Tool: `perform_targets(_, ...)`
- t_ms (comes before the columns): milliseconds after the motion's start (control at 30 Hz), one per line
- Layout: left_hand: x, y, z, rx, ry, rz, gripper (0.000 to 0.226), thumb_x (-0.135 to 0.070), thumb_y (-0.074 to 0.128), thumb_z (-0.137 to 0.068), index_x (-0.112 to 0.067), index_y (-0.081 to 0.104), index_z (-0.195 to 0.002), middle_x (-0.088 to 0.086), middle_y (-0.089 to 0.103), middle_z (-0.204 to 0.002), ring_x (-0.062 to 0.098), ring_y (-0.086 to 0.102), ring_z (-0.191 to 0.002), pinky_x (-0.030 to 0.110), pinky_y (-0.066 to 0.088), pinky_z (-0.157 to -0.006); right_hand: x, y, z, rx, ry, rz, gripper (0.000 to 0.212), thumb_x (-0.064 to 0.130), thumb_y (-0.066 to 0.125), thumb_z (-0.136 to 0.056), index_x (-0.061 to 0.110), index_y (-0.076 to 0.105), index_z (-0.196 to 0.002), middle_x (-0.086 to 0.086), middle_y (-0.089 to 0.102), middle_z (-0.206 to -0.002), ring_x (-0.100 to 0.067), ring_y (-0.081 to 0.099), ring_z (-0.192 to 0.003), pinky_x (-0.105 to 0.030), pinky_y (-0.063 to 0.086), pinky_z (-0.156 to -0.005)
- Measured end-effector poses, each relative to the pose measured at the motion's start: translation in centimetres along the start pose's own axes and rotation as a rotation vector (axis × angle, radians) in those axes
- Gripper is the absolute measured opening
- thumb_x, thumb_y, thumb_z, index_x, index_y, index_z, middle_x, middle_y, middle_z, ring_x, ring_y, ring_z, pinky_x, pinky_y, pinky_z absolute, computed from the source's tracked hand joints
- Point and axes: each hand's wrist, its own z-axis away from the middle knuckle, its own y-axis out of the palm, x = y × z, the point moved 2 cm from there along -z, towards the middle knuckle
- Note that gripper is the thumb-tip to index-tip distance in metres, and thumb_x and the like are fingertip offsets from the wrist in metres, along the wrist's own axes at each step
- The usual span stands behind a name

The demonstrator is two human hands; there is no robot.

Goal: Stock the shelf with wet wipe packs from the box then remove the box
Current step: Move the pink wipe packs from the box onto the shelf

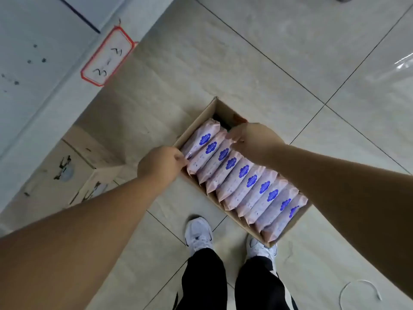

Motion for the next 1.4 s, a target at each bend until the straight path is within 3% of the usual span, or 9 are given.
perform_targets(267,1.1,4.6,-2.1,-0.243,0.031,-0.144,0.018,-0.036,0.068,-0.087,-0.02,0.075,-0.084,0.007,0.052,-0.091,0.032,0.052,-0.095,0.033,0.039,-0.061,0.0,4.3,-5.8,-0.051,-0.091,0.169,0.034,0.023,0.052,-0.098,0.034,0.067,-0.126,-0.007,0.054,-0.119,-0.03,0.049,-0.12,-0.038,0.044,-0.103)
perform_targets(400,1.5,3.8,-1.5,-0.292,0.025,0.084,0.014,-0.027,0.065,-0.091,-0.016,0.072,-0.085,0.006,0.053,-0.088,0.033,0.05,-0.091,0.034,0.044,-0.073,0.3,3.8,-5.9,-0.081,-0.132,0.099,0.017,0.032,0.065,-0.092,0.03,0.074,-0.106,0.002,0.055,-0.115,-0.024,0.051,-0.119,-0.037,0.044,-0.102)
perform_targets(467,1.1,2.0,-1.1,-0.309,0.009,0.239,0.013,-0.023,0.062,-0.093,-0.012,0.068,-0.089,0.01,0.062,-0.093,0.033,0.054,-0.09,0.03,0.037,-0.073,0.9,2.7,-5.0,-0.052,-0.152,0.044,0.007,0.027,0.065,-0.092,0.033,0.068,-0.093,0.012,0.059,-0.106,-0.019,0.057,-0.11,-0.031,0.046,-0.09)
perform_targets(567,-0.3,-1.5,0.2,-0.274,-0.033,0.361,0.015,-0.021,0.051,-0.098,-0.009,0.056,-0.091,0.007,0.063,-0.084,0.032,0.054,-0.081,0.035,0.036,-0.066,1.9,0.0,-2.6,-0.028,-0.092,-0.038,0.019,0.023,0.057,-0.096,0.032,0.051,-0.08,0.011,0.056,-0.083,-0.023,0.059,-0.088,-0.029,0.037,-0.065)
perform_targets(700,-2.7,-7.8,3.2,-0.241,-0.002,0.464,0.019,-0.027,0.047,-0.095,-0.01,0.05,-0.087,0.01,0.06,-0.08,0.038,0.056,-0.08,0.045,0.047,-0.069,3.6,-5.8,2.6,-0.069,-0.067,-0.127,0.012,0.019,0.052,-0.098,0.022,0.051,-0.087,-0.002,0.062,-0.083,-0.027,0.058,-0.081,-0.036,0.045,-0.068)
perform_targets(833,-6.5,-15.6,7.8,-0.19,0.027,0.537,0.023,-0.038,0.045,-0.091,-0.017,0.052,-0.085,0.005,0.061,-0.079,0.03,0.06,-0.078,0.042,0.05,-0.069,5.6,-12.7,9.5,-0.178,-0.08,-0.247,0.013,0.017,0.052,-0.098,0.02,0.053,-0.085,0.001,0.063,-0.076,-0.02,0.056,-0.074,-0.035,0.045,-0.066)
perform_targets(933,-9.9,-22.3,12.9,-0.192,0.078,0.526,0.018,-0.026,0.051,-0.1,-0.018,0.054,-0.084,0.002,0.061,-0.077,0.022,0.055,-0.07,0.033,0.042,-0.062,7.5,-18.2,15.6,-0.246,-0.08,-0.306,0.017,0.017,0.052,-0.099,0.024,0.055,-0.084,0.006,0.062,-0.073,-0.009,0.055,-0.068,-0.031,0.045,-0.064)
perform_targets(1233,-17.6,-45.1,30.4,-0.421,0.25,0.568,0.018,-0.021,0.053,-0.102,-0.017,0.059,-0.086,-0.006,0.06,-0.07,0.009,0.051,-0.061,0.029,0.038,-0.057,20.1,-37.1,30.7,-0.397,-0.324,-0.375,0.019,0.027,0.061,-0.099,0.034,0.055,-0.082,-0.01,0.069,-0.076,-0.025,0.065,-0.072,-0.039,0.052,-0.067)
perform_targets(1400,-17.8,-55.8,41.8,-0.579,0.294,0.593,0.023,-0.02,0.051,-0.103,-0.02,0.057,-0.081,-0.012,0.064,-0.061,0.004,0.054,-0.054,0.023,0.043,-0.056,30.0,-45.8,38.7,-0.439,-0.542,-0.383,0.016,0.025,0.064,-0.097,0.024,0.061,-0.081,-0.024,0.066,-0.073,-0.038,0.063,-0.067,-0.046,0.053,-0.066)
